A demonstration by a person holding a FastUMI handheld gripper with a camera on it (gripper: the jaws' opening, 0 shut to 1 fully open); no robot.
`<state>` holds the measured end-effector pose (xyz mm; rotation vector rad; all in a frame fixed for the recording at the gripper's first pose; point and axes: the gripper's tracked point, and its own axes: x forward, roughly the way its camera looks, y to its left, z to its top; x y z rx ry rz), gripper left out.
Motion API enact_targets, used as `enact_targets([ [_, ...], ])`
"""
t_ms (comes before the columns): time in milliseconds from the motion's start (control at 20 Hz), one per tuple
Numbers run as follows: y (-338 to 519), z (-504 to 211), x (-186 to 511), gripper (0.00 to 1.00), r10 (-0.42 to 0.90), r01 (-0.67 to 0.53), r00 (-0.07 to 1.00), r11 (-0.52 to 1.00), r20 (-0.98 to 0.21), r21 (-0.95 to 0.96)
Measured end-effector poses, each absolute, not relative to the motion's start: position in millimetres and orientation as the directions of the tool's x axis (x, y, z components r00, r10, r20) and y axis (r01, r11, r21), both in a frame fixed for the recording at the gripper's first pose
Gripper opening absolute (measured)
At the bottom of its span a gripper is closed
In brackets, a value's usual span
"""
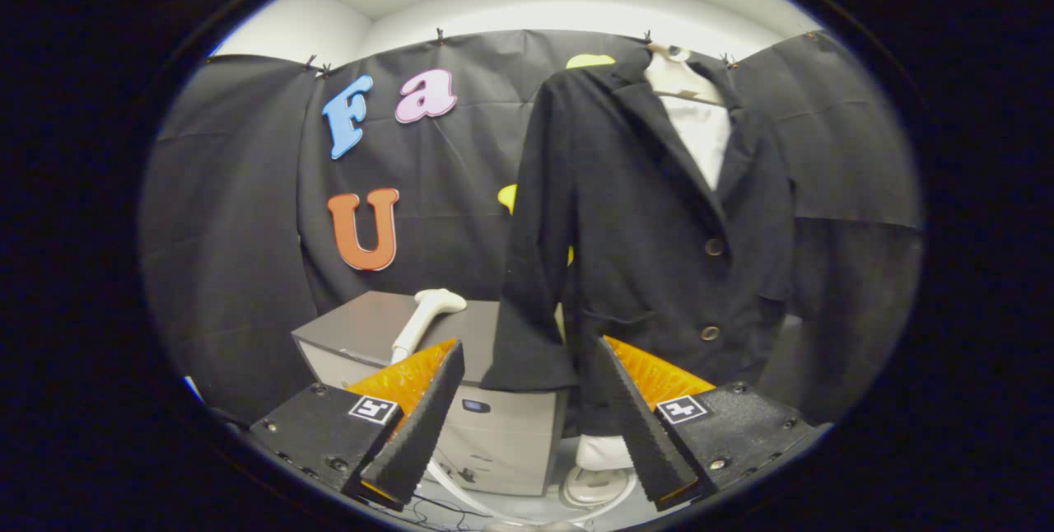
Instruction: Iron the clothes twice with a garment steamer, once on the left side and once on the right side.
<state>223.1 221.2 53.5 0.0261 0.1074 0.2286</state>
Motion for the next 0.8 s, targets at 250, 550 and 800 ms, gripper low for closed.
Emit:
enact_targets([
  [250, 310.3, 54.9, 294.9, 0.99, 0.321, -0.314, 0.934, 0.947, -0.158, 0.066],
  [550, 402.4, 31.8, 378.5, 0.99, 0.371, -0.366, 0.894, 0.928, -0.253, 0.069],
  [800, 445.0, -8.1, 446.9, 0.99, 0.339, -0.344, 0.864, 0.938, -0.372, 0.055],
])
